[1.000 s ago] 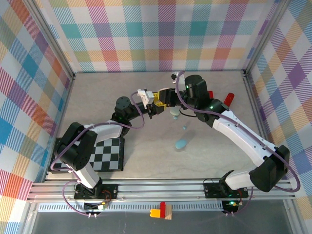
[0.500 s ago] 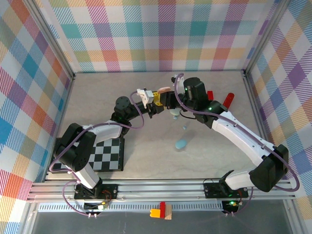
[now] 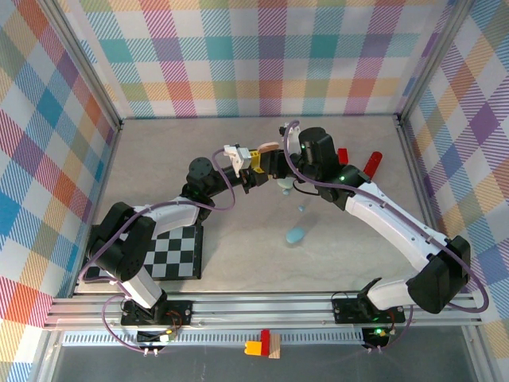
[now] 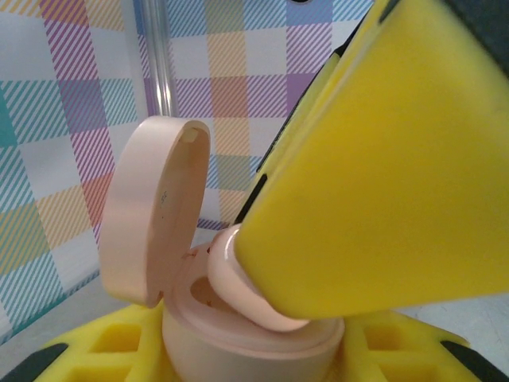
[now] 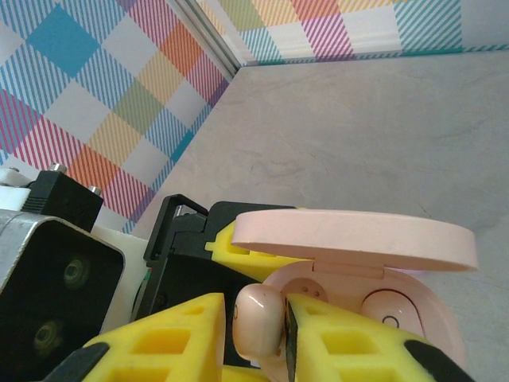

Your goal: Insert the wireless bluetooth earbuds into the charging case

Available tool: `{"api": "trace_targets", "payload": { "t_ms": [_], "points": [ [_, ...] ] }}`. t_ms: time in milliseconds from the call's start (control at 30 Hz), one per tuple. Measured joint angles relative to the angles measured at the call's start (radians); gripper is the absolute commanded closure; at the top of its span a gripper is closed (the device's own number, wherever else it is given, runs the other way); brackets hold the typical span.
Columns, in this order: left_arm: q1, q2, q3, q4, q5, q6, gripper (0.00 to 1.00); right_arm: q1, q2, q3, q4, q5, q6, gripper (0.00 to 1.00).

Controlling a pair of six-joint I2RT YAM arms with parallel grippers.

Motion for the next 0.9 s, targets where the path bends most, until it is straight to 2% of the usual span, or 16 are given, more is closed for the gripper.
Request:
{"api": "trace_targets", "payload": {
  "t_ms": [267,900],
  "points": [
    [0.000,-0.008,0.000,-0.015,0.000,0.000,0.62,0.000,-0.003,-0.002,0.000,0.017,0.000,0.70],
    [-0.001,-0.012,0.000,-0.013,0.000,0.000,0.62,0.000,-0.064,-0.027,0.011,0.007,-0.018,0.46]
  ]
}}
